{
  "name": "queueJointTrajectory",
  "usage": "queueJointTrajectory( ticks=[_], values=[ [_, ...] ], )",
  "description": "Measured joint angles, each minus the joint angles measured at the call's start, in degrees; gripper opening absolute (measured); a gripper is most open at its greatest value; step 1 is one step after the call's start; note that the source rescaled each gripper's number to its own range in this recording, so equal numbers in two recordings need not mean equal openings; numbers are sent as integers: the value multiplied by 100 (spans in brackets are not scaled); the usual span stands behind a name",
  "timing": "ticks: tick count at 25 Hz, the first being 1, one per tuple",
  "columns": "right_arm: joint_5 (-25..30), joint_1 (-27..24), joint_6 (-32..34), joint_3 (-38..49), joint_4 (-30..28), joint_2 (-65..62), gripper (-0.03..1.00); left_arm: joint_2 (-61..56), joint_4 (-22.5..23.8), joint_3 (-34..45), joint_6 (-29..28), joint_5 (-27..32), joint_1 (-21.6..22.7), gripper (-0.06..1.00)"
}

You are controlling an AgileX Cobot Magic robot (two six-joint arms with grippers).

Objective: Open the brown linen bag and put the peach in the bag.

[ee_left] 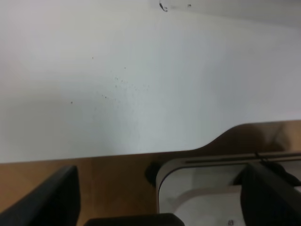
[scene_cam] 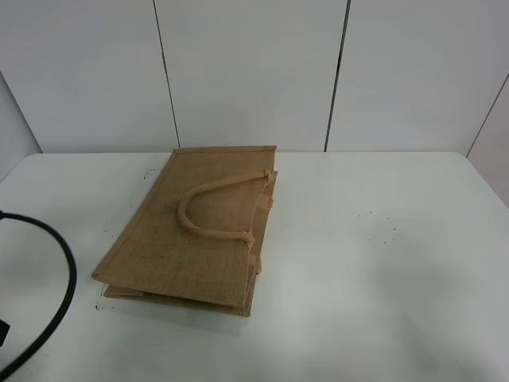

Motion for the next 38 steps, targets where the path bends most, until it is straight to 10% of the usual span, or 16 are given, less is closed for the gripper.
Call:
queueJointTrajectory(
  ticks=[25, 38],
  values=[
    [0, 0, 0, 0, 14, 0, 100, -3671, 5, 105, 63, 23, 0, 98],
    [0, 0, 0, 0, 51, 0, 100, -3736, 0, 105, 63, 29, 0, 98]
  ],
)
